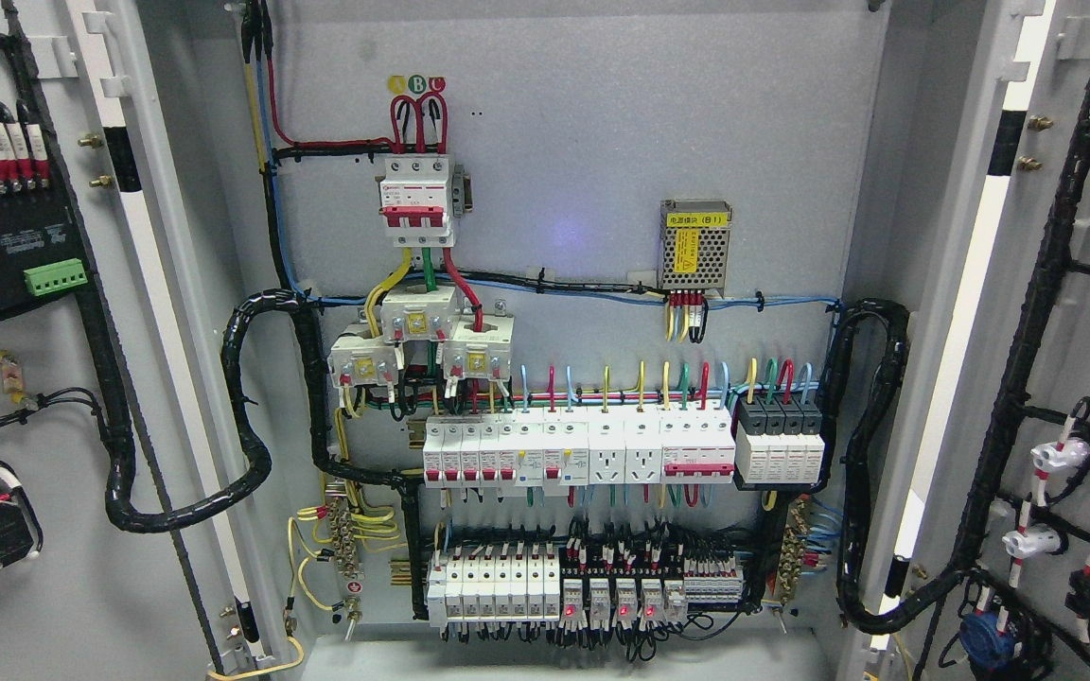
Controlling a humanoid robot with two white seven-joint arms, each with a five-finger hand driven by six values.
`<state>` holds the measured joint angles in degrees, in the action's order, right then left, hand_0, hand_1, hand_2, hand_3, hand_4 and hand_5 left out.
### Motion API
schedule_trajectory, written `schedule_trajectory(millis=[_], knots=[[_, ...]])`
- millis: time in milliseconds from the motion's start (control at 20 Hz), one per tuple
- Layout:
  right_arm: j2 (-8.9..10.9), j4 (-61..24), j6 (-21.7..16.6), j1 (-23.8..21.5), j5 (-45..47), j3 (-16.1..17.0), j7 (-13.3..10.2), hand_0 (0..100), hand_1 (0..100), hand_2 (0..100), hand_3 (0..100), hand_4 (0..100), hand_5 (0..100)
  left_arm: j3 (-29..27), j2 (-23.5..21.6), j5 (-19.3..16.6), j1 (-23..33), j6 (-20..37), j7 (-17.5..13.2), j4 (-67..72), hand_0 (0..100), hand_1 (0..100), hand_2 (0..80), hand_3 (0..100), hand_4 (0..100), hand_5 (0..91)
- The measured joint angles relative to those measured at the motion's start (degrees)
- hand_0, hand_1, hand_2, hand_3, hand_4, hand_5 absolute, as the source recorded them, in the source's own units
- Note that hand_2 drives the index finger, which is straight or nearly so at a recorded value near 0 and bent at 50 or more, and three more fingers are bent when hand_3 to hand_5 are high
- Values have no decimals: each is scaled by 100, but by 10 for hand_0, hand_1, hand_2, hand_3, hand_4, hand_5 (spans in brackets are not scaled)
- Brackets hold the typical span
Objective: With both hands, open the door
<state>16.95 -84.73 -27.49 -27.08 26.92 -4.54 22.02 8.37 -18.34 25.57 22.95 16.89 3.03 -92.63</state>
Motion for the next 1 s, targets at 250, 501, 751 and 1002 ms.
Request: schedule_trajectory(millis=[250, 501, 751, 1002], knots=[[-217, 1102, -6, 56, -189, -119, 4, 191, 0, 0, 0, 0, 0, 261, 230, -90, -204, -1, 8, 1112, 0, 0, 0, 0, 0, 0], [-423, 2185, -6, 204, -446, -190, 9, 191, 0, 0, 0, 0, 0, 444, 428, -130, -468, -1, 11, 2339, 0, 0, 0, 0, 0, 0], [-601, 3326, -6, 568, -557, -235, -62, 191, 0, 0, 0, 0, 0, 646, 566, -147, -754, -2, -19, 3537, 0, 0, 0, 0, 0, 0], [-772, 4623, 5, 1151, -695, -281, -224, 191, 0, 0, 0, 0, 0, 809, 676, -156, -1032, -18, -425, 4706, 0, 0, 0, 0, 0, 0]])
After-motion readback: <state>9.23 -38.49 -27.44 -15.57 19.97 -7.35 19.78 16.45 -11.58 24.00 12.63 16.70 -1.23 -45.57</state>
